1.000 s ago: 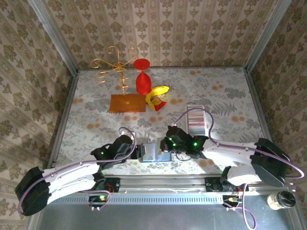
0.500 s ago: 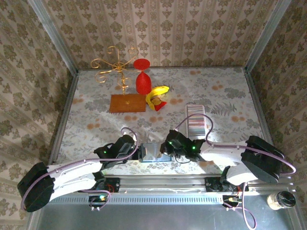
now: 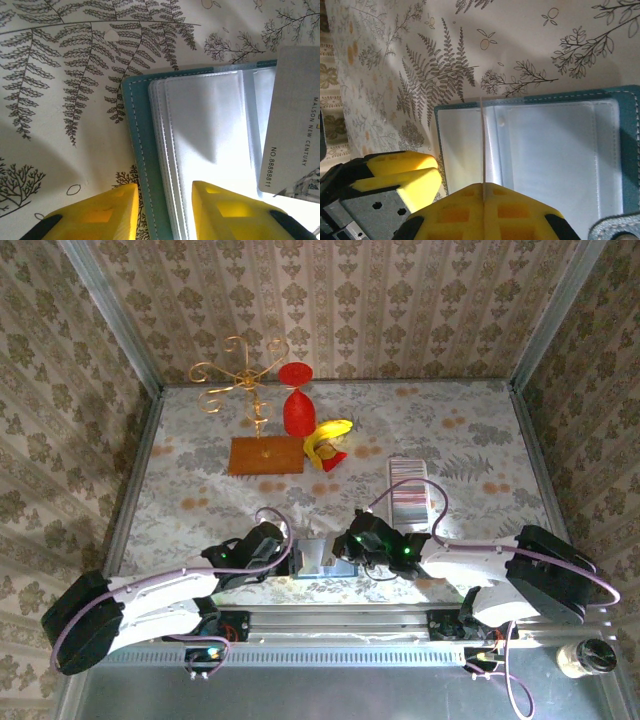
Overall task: Put the credit cards into the card holder
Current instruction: Insert the credit card into the card slot.
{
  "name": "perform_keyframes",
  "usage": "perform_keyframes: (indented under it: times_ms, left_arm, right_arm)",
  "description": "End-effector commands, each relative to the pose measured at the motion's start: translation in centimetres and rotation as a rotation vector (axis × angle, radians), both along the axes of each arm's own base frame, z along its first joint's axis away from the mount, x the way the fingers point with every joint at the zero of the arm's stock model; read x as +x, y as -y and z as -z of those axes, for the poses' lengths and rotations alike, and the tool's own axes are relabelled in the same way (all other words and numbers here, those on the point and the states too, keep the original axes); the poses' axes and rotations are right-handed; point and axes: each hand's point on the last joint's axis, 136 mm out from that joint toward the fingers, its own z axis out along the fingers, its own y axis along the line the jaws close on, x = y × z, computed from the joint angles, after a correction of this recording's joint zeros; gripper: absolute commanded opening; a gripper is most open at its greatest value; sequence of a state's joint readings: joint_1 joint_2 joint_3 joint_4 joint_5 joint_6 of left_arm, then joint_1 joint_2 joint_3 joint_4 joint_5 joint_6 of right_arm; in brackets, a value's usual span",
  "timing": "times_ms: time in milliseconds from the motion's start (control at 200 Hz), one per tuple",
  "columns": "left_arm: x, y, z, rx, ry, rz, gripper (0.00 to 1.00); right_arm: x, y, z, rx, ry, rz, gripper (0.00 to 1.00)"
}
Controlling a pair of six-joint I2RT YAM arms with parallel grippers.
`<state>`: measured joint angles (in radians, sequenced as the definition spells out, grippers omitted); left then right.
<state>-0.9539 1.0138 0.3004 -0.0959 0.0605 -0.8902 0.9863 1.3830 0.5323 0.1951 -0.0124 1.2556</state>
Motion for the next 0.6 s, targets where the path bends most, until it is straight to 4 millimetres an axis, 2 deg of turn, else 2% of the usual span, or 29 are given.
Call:
perform_keyframes:
  times_ms: [0,280,595]
  left_arm:
    - [0.2,0.6,-0.5,-0.022,0.001,-0.001,0.33]
    - [0.2,0.5,-0.3,-0.014,-0.003,-0.001,0.31]
    - [0.1,0.2,0.4,0.015,-0.018,-0.006,0.26]
  right_arm:
    - [-0.1,0.1,1.2,-0.021,-0.018,0.008,0.0]
    - [-0.6,0.4,2.5,-0.064,-0.044,-0.007,0.0]
    - [-1.0,-0.7,2.2,-0.022,-0.044,-0.053,0.0]
